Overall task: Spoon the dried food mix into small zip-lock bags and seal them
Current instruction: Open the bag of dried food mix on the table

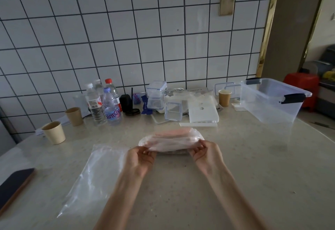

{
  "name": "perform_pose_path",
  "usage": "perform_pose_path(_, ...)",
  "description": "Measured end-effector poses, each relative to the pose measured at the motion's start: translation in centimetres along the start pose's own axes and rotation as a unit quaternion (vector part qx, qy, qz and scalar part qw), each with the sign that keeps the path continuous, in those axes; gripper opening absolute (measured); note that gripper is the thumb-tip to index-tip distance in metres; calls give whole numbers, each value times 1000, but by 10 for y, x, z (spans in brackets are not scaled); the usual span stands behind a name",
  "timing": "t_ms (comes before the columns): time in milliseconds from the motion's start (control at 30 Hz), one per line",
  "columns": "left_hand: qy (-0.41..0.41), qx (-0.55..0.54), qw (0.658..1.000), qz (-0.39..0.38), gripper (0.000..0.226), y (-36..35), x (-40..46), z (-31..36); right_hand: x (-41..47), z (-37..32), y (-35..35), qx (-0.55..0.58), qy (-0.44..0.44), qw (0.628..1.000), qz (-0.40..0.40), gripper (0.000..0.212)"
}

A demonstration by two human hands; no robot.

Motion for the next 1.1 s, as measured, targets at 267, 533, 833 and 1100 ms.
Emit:
perform_pose_path(267,-22,241,969,54,27,13,-9,-1,-3,-5,23,-302,-16,949,85,17)
perform_pose_path(533,-177,514,839,22,29,-15,-4,26,-14,-33,-10,-596,163,784,56,52)
perform_pose_path(833,-207,599,773,38,47,-19,32,26,8,-38,-31,-692,230,678,98,43)
perform_pose_path(1100,-70,479,867,117,34,2,72,27,48,-29,1,-559,12,815,151,28)
Point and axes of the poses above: each hand's wrist, its own x-axis towards the middle knuckle, its own y-axis out of the back of the hand, z = x × y, the point moved 8 cm from there along x, towards the middle knuckle, and after that the axes turned 10 degrees about -x, right-handed, at the moved point
